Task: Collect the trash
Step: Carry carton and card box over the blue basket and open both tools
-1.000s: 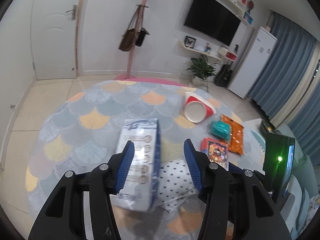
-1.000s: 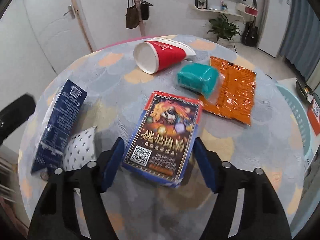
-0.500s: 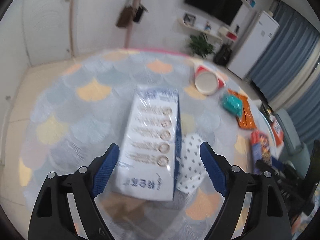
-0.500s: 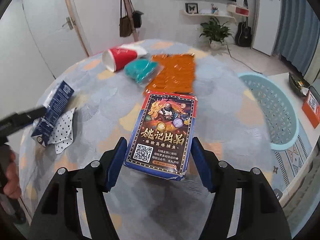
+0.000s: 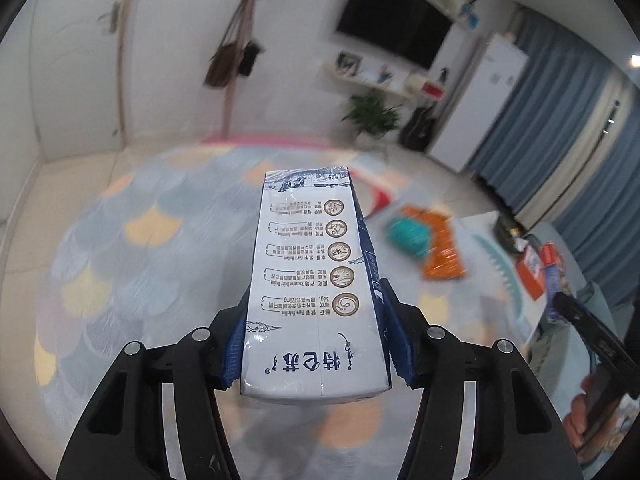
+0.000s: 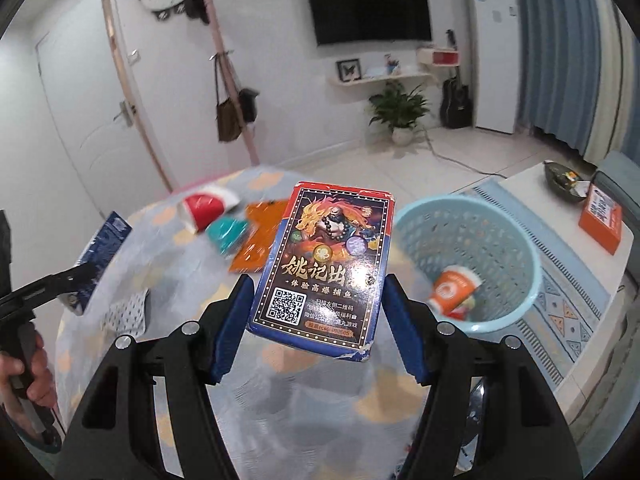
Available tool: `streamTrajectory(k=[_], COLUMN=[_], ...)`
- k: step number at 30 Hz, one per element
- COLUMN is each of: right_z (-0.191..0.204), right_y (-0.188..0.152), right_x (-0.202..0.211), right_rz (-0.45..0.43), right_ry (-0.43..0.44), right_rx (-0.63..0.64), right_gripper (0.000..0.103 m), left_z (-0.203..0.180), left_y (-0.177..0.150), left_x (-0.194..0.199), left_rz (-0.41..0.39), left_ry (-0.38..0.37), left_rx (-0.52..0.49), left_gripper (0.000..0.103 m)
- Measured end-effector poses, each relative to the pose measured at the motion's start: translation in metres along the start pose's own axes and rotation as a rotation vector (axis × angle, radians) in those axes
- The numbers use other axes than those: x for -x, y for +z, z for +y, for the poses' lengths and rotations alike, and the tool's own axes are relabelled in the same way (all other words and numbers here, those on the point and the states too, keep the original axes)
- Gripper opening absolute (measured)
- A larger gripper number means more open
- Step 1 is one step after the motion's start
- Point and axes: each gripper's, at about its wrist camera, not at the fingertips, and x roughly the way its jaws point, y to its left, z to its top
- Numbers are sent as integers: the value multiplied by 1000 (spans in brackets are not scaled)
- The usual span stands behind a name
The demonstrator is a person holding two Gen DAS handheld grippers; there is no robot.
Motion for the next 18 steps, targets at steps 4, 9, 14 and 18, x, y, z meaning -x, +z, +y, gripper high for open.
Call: streamTrajectory(k=[4, 9, 14, 18], right_z=[-26, -67, -118, -166], right_y=[14, 31, 42, 47], right_x=[11, 12, 2, -22], right_rz=[-44, -79, -85, -44], right_ry=[-36, -83, -134, -164], right_rx=[-37, -126, -214, -312], right_gripper=[62, 62, 62, 62], left_z=[-41, -103, -175, -230], left_y=[16, 33, 47, 54], left_x=[7, -2, -24, -49], left_rz=[-44, -65, -70, -47], left_ry=[-79, -166, -241, -297], left_rx=[-49, -128, -217, -272], left_gripper=[55, 56, 56, 56])
